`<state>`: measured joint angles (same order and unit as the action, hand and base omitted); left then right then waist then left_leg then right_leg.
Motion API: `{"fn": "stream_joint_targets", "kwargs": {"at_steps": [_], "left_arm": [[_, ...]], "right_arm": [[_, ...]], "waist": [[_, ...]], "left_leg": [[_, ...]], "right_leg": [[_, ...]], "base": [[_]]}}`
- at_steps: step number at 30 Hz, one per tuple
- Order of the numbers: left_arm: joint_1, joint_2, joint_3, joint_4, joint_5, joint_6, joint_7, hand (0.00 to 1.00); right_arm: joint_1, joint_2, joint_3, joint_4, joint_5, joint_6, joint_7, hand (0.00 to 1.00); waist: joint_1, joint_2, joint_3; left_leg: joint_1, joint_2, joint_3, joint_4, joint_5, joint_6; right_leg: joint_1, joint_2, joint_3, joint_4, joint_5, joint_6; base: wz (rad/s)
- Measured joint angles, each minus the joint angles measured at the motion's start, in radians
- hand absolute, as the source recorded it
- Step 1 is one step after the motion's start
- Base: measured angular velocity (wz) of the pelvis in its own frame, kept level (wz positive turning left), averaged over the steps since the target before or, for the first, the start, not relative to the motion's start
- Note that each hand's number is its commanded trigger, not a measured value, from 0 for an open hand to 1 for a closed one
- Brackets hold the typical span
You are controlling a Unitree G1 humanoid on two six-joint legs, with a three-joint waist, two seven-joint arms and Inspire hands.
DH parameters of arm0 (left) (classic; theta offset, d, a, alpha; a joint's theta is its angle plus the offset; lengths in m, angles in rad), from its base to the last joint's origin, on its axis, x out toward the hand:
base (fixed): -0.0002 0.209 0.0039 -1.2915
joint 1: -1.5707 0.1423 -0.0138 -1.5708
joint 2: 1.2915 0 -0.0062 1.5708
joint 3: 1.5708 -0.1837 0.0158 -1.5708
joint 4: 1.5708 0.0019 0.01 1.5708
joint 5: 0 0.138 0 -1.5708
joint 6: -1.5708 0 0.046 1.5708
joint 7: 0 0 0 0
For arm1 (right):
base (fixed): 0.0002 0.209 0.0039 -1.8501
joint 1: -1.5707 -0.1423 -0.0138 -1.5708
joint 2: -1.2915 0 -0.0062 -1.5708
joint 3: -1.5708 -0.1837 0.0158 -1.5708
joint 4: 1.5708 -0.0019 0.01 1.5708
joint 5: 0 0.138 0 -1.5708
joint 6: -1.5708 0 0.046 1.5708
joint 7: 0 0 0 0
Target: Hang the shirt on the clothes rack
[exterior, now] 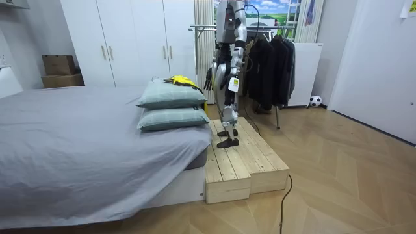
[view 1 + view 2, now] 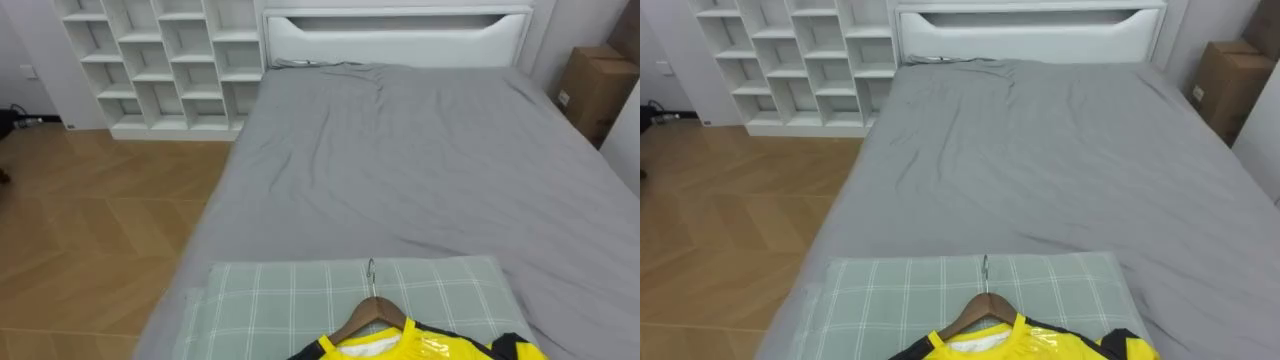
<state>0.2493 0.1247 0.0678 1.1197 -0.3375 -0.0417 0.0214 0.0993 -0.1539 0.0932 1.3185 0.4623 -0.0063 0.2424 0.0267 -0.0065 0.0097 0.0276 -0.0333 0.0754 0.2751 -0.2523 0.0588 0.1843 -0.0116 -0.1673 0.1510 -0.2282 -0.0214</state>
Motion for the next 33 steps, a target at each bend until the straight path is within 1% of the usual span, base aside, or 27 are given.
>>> {"fn": "stream_joint_targets", "kwargs": {"at_steps": [2, 6, 11, 15, 17, 18, 22, 27, 31, 33], "left_arm": [[-0.004, 0.003, -0.012, 0.000, 0.007, -0.001, -0.005, 0.00], [-0.010, 0.007, -0.012, 0.001, 0.036, -0.002, -0.008, 0.00], [-0.010, 0.007, -0.013, 0.000, 0.037, 0.000, -0.009, 0.00], [-0.010, 0.007, -0.012, 0.000, 0.038, 0.000, -0.011, 0.00], [-0.009, 0.007, -0.011, 0.000, 0.046, 0.000, -0.013, 0.00], [-0.009, 0.007, -0.010, 0.000, 0.048, 0.000, -0.014, 0.00], [-0.011, 0.012, -0.006, 0.001, 0.044, 0.000, -0.021, 0.00], [-0.011, 0.015, -0.003, 0.003, 0.034, 0.000, -0.031, 0.00], [-0.007, 0.012, 0.007, 0.020, 0.014, 0.001, -0.031, 0.00], [-0.007, 0.009, 0.009, 0.023, 0.014, 0.009, -0.027, 0.00]], "right_arm": [[0.000, 0.001, 0.004, -0.001, 0.004, 0.000, 0.000, 0.00], [0.001, 0.001, 0.003, -0.001, 0.004, -0.001, 0.000, 0.00], [0.003, 0.003, 0.003, 0.003, 0.015, 0.001, 0.001, 0.00], [0.003, 0.005, 0.003, 0.010, 0.045, 0.010, 0.010, 0.00], [0.002, 0.002, 0.003, 0.010, 0.051, 0.015, 0.028, 0.00], [0.001, 0.001, 0.003, 0.010, 0.053, 0.020, 0.037, 0.00], [0.004, 0.002, 0.003, 0.012, 0.058, 0.023, 0.067, 0.00], [0.003, 0.005, 0.003, 0.012, 0.057, 0.030, 0.077, 0.00], [0.017, 0.006, 0.002, 0.000, 0.058, 0.031, 0.077, 0.00], [0.020, 0.006, 0.002, -0.005, 0.058, 0.031, 0.077, 0.00]], "waist": [[0.000, 0.001, -0.0003], [0.000, 0.001, -0.0003], [-0.003, 0.002, 0.0002], [-0.004, 0.002, 0.0003], [0.000, 0.001, 0.0001], [0.001, -0.004, -0.0020], [0.001, -0.010, -0.0009], [0.001, -0.016, -0.0005], [0.003, -0.015, -0.0004], [0.003, -0.013, -0.0007]], "left_leg": [[-0.005, 0.000, 0.000, 0.001, 0.000, 0.000], [-0.006, -0.001, -0.001, 0.000, 0.000, 0.000], [0.009, -0.002, -0.008, -0.002, 0.000, 0.000], [0.006, -0.006, -0.022, -0.002, 0.000, 0.000], [0.003, -0.007, -0.023, -0.002, 0.001, 0.001], [0.001, -0.007, -0.023, -0.002, 0.002, 0.001], [-0.001, -0.010, -0.024, -0.007, 0.006, 0.003], [-0.005, -0.011, -0.024, -0.005, 0.006, 0.004], [0.000, -0.011, -0.021, -0.005, 0.007, 0.004], [0.003, -0.011, -0.021, -0.006, 0.006, 0.004]], "right_leg": [[-0.006, 0.000, 0.000, 0.000, 0.000, 0.000], [-0.006, 0.000, 0.000, 0.000, 0.000, 0.000], [0.007, 0.000, -0.001, 0.000, 0.000, 0.000], [0.004, -0.001, -0.014, 0.000, 0.000, 0.000], [0.001, -0.002, -0.013, 0.000, 0.000, 0.000], [-0.001, -0.003, -0.014, 0.000, 0.000, 0.000], [-0.004, -0.006, -0.027, 0.000, 0.000, 0.000], [-0.008, -0.007, -0.028, 0.001, 0.000, 0.000], [-0.003, -0.007, -0.027, 0.001, 0.000, 0.001], [0.001, -0.007, -0.026, 0.001, 0.000, 0.001]], "base": [[0.00], [0.00], [0.03], [0.07], [0.03], [0.00], [0.00], [0.00], [0.00], [0.00]]}}
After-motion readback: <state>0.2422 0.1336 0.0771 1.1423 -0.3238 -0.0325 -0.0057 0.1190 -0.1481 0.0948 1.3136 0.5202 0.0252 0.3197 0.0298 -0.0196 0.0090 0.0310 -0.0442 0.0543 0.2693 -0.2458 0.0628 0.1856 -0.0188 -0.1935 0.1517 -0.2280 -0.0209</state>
